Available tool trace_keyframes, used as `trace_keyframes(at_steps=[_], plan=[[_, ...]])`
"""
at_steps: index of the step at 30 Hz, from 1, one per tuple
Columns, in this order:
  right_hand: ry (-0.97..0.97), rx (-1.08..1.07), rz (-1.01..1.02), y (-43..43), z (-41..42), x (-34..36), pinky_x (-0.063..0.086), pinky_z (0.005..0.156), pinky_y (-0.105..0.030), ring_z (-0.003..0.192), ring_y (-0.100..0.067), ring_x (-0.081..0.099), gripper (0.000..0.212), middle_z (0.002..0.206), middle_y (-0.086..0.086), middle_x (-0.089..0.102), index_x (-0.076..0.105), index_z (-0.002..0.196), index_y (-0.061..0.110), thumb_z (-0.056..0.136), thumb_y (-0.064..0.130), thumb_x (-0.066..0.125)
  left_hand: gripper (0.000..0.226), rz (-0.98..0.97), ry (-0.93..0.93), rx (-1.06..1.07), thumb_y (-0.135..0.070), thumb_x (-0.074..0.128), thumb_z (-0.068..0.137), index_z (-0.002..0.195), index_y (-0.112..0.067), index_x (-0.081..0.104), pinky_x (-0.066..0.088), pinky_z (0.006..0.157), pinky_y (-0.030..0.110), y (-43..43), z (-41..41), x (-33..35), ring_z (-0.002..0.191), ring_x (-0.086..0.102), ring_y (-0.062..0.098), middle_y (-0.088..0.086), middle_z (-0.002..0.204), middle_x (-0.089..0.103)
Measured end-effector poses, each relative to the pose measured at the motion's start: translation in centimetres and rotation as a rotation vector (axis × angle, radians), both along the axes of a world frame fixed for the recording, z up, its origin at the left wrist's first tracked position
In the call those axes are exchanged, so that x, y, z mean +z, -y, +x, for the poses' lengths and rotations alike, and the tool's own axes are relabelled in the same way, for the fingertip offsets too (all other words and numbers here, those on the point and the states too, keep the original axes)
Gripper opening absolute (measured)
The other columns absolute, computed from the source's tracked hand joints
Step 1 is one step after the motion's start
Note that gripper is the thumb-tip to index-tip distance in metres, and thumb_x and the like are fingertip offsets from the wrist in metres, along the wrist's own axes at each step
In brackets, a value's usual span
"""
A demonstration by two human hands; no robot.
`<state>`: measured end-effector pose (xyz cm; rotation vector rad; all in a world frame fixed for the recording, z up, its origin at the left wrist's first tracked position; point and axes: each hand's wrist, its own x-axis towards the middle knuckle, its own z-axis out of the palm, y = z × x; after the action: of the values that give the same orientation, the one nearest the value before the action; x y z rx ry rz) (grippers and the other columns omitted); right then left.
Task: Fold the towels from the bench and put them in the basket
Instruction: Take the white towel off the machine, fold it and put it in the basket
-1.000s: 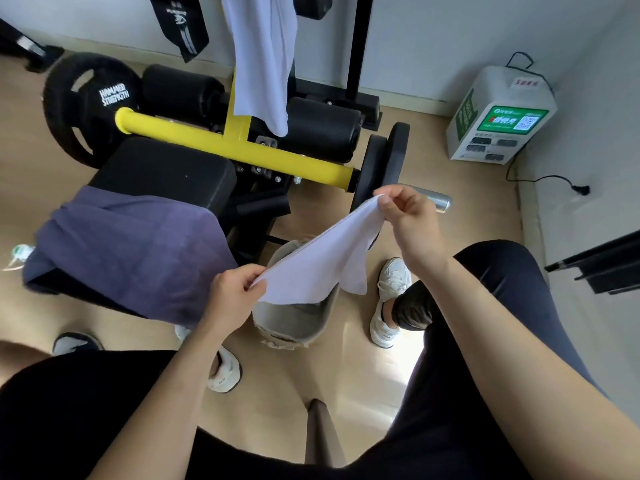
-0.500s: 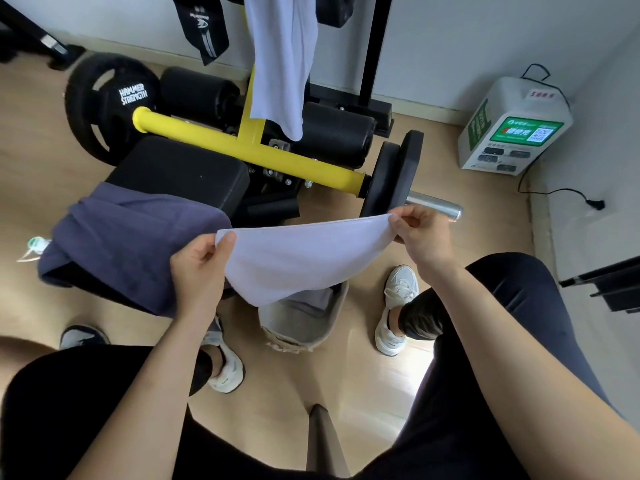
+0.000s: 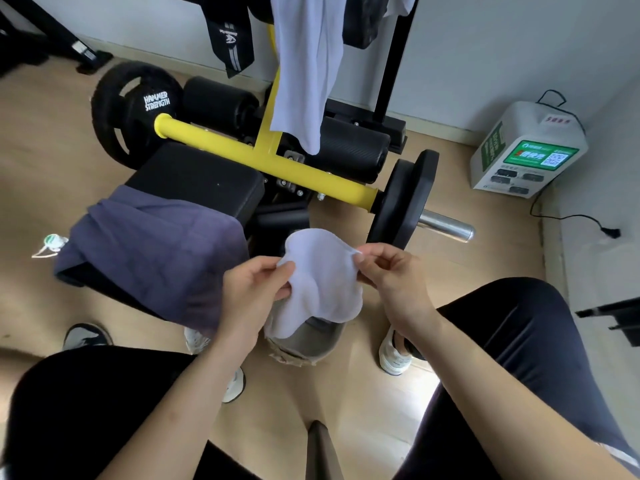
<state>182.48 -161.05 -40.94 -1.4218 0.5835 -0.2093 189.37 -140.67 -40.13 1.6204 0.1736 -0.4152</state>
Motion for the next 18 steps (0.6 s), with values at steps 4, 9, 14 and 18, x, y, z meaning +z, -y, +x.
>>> trace_keyframes(at_steps=[4, 9, 14, 18], plan=[[0.034, 0.064, -0.034, -1.8, -0.2, -0.2, 0.059, 0.079, -0.034, 0.084, -0.018, 0.069, 0.011, 0.094, -0.019, 0.076, 0.075, 0.099, -0.001, 0.090, 0.002, 0.069, 0.009, 0.009, 0.051, -0.112, -0.011, 0.077, 0.089, 0.098, -0.011, 0.079, 0.060, 0.091, 0.054, 0.9, -1.2, 0.3, 0.085, 0.076, 0.024, 0.012, 0.088, 0.079], [0.095, 0.100, -0.104, -2.7, -0.5, -0.2, 0.054, 0.076, -0.021, 0.080, -0.009, 0.069, 0.011, 0.093, -0.013, 0.077, 0.075, 0.098, -0.003, 0.088, -0.002, 0.071, 0.009, 0.088, 0.147, -0.205, -0.033, 0.075, 0.079, 0.083, -0.040, 0.079, 0.060, 0.088, 0.055, 1.4, -1.9, 0.3, 0.087, 0.077, 0.027, -0.002, 0.082, 0.080], [0.122, 0.100, -0.169, -2.8, -0.8, -0.3, 0.054, 0.075, -0.023, 0.082, -0.011, 0.070, 0.009, 0.094, -0.007, 0.078, 0.077, 0.096, 0.001, 0.088, 0.002, 0.072, 0.015, 0.189, 0.262, -0.214, -0.039, 0.074, 0.080, 0.083, -0.054, 0.076, 0.061, 0.082, 0.049, 1.4, -2.1, 0.2, 0.083, 0.076, 0.014, -0.018, 0.083, 0.078], [0.124, 0.071, -0.175, -2.6, -0.6, -0.2, 0.055, 0.077, -0.026, 0.084, -0.012, 0.071, 0.009, 0.094, -0.006, 0.078, 0.077, 0.096, 0.002, 0.089, 0.003, 0.071, 0.019, 0.218, 0.299, -0.182, -0.036, 0.077, 0.081, 0.079, -0.055, 0.075, 0.061, 0.080, 0.048, 1.3, -2.1, 0.2, 0.080, 0.076, 0.011, -0.019, 0.081, 0.078]])
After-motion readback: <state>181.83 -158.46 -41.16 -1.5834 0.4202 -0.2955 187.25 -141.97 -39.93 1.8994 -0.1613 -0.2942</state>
